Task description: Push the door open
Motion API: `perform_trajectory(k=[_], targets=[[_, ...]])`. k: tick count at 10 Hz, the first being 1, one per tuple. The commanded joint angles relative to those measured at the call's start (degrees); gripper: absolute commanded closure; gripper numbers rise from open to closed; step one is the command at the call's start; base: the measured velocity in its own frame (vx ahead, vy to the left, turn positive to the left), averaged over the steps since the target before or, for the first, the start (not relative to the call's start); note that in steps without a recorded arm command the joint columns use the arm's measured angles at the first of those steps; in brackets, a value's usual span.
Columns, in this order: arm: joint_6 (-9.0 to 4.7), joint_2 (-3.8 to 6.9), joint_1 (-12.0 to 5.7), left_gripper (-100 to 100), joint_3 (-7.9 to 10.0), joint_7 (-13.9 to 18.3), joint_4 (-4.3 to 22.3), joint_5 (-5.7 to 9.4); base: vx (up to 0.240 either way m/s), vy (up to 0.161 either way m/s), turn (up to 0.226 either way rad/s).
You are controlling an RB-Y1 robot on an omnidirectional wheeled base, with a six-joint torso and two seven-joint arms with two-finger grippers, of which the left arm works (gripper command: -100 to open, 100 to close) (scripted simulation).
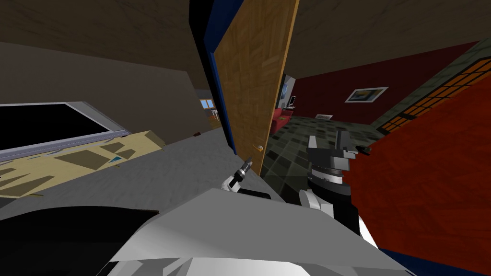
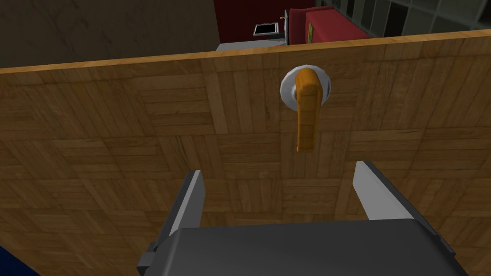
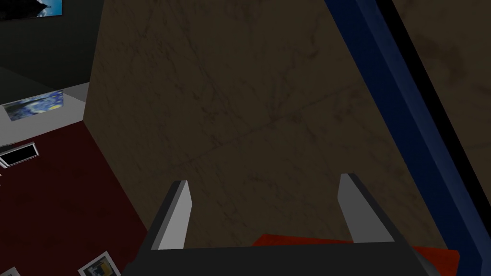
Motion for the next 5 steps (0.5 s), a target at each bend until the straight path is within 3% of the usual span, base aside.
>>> perform_trajectory(k=[1, 5], targets=[[-0.31, -0.18, -0.64, -100, -0.43, 0.25, 1.61, -0.27, 0.091, 0.074, -0.018], [-1.41, -0.66, -2.86, -100, -2.12, 1.36, 7.27, -1.30, 0.137, 0.079, -0.023]])
